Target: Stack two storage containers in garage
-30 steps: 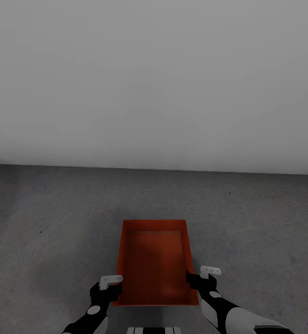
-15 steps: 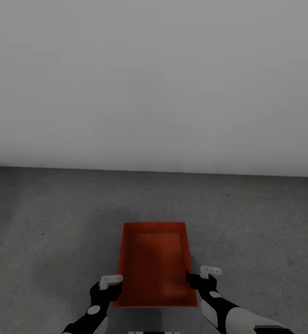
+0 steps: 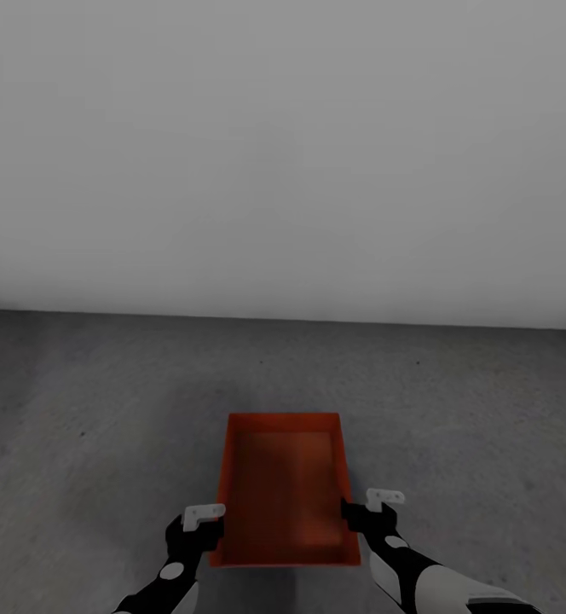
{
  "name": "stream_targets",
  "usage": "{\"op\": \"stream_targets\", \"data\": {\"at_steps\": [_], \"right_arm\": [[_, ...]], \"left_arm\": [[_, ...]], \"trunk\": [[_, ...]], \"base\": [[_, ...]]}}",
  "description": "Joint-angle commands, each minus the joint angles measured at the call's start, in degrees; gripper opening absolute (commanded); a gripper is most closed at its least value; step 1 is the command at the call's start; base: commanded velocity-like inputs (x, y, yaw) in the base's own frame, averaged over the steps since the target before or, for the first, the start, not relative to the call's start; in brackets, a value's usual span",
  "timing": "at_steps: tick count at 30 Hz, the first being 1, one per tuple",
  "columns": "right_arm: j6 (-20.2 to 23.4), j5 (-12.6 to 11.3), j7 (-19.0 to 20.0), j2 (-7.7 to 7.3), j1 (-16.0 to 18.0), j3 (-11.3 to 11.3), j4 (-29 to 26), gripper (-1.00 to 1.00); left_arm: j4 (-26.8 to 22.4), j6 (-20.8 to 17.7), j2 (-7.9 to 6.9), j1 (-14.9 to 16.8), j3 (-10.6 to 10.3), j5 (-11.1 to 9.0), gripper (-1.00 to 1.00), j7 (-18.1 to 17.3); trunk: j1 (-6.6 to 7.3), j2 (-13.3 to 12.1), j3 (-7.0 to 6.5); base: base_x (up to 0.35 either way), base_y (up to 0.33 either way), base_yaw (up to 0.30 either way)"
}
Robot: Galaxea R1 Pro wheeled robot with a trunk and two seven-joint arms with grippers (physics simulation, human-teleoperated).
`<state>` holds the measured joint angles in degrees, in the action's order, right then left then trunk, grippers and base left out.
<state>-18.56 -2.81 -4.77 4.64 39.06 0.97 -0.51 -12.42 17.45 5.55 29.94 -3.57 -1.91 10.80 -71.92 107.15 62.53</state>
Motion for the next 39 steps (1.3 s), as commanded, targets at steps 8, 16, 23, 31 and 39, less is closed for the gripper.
{"op": "stream_targets", "data": {"at_steps": [8, 16, 23, 31, 39], "right_arm": [[-1.49, 11.37, 0.55, 0.25, -0.24, -0.05, 0.07, 1.00], [-1.95, 14.71, 0.55, 0.36, -0.26, -0.01, 0.07, 1.00], [-2.31, 14.85, 0.50, 0.37, -0.24, 0.24, 0.12, 1.00], [-2.62, 12.55, 0.48, 0.27, -0.27, 0.42, 0.16, 1.00], [-2.66, 9.96, 0.53, 0.17, -0.29, 0.44, 0.16, 1.00]], "left_arm": [[0.22, 1.16, -0.01, 0.03, -0.39, -0.28, 1.00, 0.36], [0.22, 1.23, -0.01, 0.03, -0.39, -0.29, 1.00, 0.36], [0.23, 1.26, -0.01, 0.03, -0.39, -0.29, 1.00, 0.36], [0.27, 1.25, -0.01, 0.03, -0.39, -0.29, 1.00, 0.34], [0.28, 1.27, -0.01, 0.03, -0.39, -0.26, 1.00, 0.32]], "trunk": [[1.77, -3.21, -1.41], [3.53, -6.42, -2.85], [5.06, -9.23, -4.10], [6.82, -12.43, -5.54], [8.58, -15.64, -6.97]], "base": [[0.000, 0.000, 0.000], [0.000, 0.000, 0.000], [0.000, 0.000, 0.000], [0.000, 0.000, 0.000], [0.000, 0.000, 0.000]]}}
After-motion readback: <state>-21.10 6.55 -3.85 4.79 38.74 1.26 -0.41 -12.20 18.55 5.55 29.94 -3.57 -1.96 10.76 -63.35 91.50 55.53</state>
